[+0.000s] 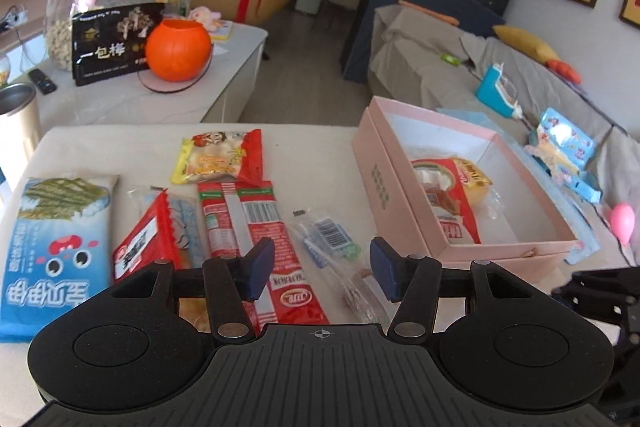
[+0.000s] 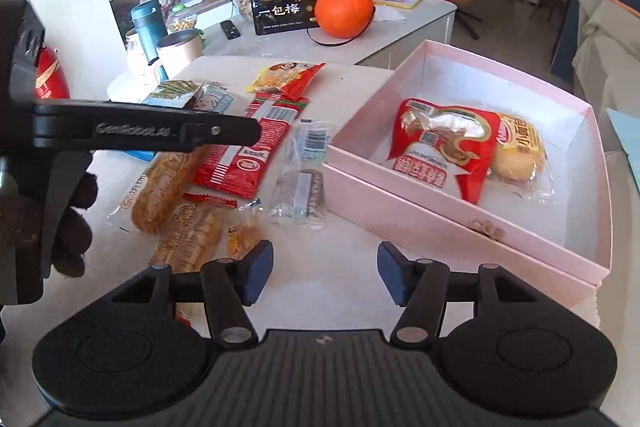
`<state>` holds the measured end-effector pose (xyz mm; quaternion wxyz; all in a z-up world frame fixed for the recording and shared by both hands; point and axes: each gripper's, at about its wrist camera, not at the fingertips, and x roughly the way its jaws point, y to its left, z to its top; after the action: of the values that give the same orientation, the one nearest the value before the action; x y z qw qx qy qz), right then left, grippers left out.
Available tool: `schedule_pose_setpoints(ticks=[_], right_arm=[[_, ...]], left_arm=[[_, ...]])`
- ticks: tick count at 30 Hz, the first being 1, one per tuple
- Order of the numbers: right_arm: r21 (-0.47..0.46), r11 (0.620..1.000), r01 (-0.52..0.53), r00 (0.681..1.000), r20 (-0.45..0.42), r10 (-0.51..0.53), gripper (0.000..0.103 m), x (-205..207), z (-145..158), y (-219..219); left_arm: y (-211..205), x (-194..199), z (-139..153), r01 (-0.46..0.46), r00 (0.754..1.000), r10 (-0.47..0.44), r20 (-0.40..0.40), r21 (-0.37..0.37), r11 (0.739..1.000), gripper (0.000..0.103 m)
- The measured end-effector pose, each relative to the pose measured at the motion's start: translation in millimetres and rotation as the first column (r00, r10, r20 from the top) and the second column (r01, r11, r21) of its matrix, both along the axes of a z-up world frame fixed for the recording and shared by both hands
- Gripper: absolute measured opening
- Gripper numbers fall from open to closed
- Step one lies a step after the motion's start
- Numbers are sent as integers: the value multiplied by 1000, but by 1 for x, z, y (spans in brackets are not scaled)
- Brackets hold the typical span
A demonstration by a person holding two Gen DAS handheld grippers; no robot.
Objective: Organize snacks
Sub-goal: 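Grasp the clear barcode packet with right while left reaches the small orange packet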
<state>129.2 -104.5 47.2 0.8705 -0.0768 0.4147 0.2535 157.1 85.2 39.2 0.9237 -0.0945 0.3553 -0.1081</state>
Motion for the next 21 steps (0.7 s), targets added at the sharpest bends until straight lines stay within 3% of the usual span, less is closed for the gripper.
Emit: schedule_pose_setpoints(ticks=[2,4,9,12,15,18,21], right_arm=[[10,1000,7,1000,-4,-7,58,-3,-6,-7],[22,1000,11,1000,0,-11,58,-7,-11,-13],[92,996,22,1000,20,-24,58,-2,-13,-13],[149,988,45,999,-8,-44,59,18,-15,5],[167,983,79,996,-53,-71,58,39,-25,31],[114,988,103,994,-37,-99,57,52,-37,56],[62,993,102,995,-9,-101,39,52,-36,60]], left_arm=[[-13,9,-3,15,999,-14,-33,32,999,54],[-17,0,1,14,1000,-14,-12,36,999,48],[-5,-60,11,-65,996,57,66,118,991,48],[15,-92,10,-112,993,109,39,81,990,48],[25,-117,6,-105,994,105,-1,41,994,48],[17,-133,8,-59,998,59,4,54,997,48],[-1,-139,7,-1,1000,-1,17,100,995,48]])
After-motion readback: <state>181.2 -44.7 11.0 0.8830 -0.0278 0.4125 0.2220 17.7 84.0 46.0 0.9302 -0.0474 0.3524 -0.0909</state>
